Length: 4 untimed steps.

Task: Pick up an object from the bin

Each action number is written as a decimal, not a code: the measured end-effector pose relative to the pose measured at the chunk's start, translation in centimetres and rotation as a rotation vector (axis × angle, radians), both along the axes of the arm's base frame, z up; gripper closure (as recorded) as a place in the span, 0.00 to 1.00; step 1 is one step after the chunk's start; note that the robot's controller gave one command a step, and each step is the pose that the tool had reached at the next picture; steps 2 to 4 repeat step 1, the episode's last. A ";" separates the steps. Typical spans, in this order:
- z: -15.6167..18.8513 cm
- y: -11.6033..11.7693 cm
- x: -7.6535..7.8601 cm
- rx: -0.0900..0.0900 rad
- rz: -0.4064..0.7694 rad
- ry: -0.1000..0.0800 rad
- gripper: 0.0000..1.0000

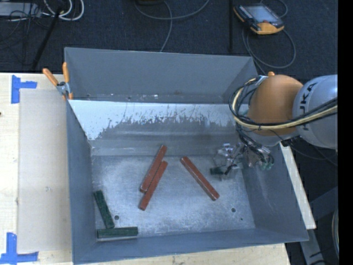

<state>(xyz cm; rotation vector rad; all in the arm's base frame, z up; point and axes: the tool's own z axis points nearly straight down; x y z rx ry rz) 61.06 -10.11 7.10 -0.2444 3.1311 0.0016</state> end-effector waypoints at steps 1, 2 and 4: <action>13.1 1.6 -2.1 -0.001 0.074 -0.001 1.00; 13.1 1.6 -2.1 -0.001 0.074 -0.001 1.00; 13.1 1.6 -2.1 -0.001 0.074 -0.001 1.00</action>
Offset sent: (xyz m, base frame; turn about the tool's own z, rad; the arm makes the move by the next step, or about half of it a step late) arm -0.0217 0.0169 0.1314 -0.0798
